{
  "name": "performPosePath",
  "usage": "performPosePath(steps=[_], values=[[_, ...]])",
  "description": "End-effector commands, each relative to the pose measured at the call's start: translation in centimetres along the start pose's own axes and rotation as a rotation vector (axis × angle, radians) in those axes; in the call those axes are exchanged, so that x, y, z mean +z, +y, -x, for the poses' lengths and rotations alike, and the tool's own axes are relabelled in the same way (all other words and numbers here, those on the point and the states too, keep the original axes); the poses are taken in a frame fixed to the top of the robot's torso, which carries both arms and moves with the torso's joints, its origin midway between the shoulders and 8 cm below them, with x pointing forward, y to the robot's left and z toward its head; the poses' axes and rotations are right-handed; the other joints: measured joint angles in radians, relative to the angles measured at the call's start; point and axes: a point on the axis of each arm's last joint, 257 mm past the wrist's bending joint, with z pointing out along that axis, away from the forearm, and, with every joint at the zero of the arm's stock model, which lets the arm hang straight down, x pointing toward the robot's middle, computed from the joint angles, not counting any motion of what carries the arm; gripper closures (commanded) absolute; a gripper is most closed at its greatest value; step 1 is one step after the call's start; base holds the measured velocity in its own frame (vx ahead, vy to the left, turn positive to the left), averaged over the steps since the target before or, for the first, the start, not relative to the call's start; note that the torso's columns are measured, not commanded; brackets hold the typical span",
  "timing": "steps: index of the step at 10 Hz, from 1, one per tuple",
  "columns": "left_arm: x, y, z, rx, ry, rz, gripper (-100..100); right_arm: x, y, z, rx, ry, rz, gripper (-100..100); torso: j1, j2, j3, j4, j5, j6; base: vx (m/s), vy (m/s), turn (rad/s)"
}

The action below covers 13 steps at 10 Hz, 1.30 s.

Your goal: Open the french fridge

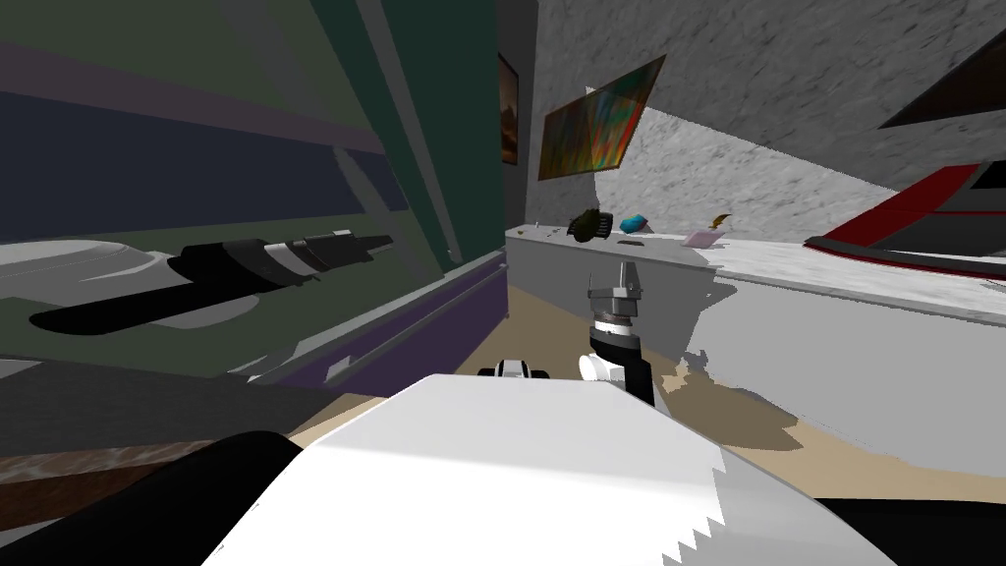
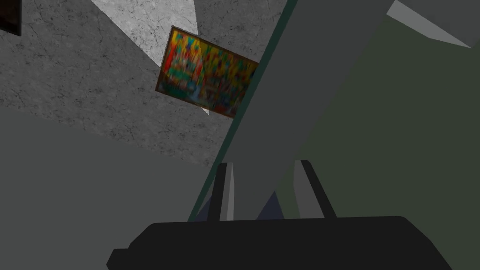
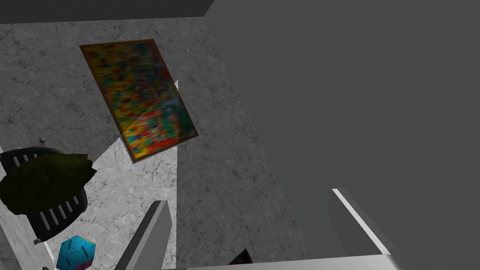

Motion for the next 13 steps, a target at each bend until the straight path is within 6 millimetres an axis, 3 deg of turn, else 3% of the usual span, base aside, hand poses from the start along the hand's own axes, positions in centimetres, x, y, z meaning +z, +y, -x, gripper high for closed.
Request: performPosePath(steps=[1,2,4,5,6,7,13], values=[[0.9,-3.6,-1.7,0.000,0.049,-0.096,100,0.0,0.0,0.0,0.000,0.000,0.000,0,0.001,0.000,0.001,0.001,0.001,-0.003,-0.179,0.075,-0.057],[1.3,-5.9,-2.7,0.002,0.078,-0.156,100,0.0,0.0,0.0,0.000,0.000,0.000,0,0.002,-0.001,0.000,0.001,0.001,-0.005,-0.208,0.077,-0.053],[1.5,-7.1,-3.2,0.003,0.093,-0.186,100,0.0,0.0,0.0,0.000,0.000,0.000,0,0.004,-0.004,-0.004,0.002,0.000,-0.003,-0.168,0.084,-0.048],[1.7,-9.4,-4.3,0.006,0.124,-0.247,100,0.0,0.0,0.0,0.000,0.000,0.000,0,0.004,-0.010,-0.009,0.001,-0.001,-0.003,-0.129,0.093,-0.037],[1.7,-8.1,-4.4,-0.001,0.121,-0.217,100,0.0,0.0,0.0,0.000,0.000,0.000,0,0.004,-0.011,-0.009,0.000,-0.001,-0.001,-0.075,0.049,-0.030],[1.8,-10.8,-5.8,-0.001,0.161,-0.291,100,0.0,0.0,0.0,0.000,0.000,0.000,0,0.003,-0.015,-0.011,-0.002,0.000,-0.003,-0.102,0.094,-0.060],[1.0,-17.7,-8.7,0.000,0.247,-0.476,100,0.0,0.0,0.0,0.000,0.000,0.000,0,0.005,-0.007,-0.005,-0.002,0.002,-0.003,-0.118,0.125,-0.066]])
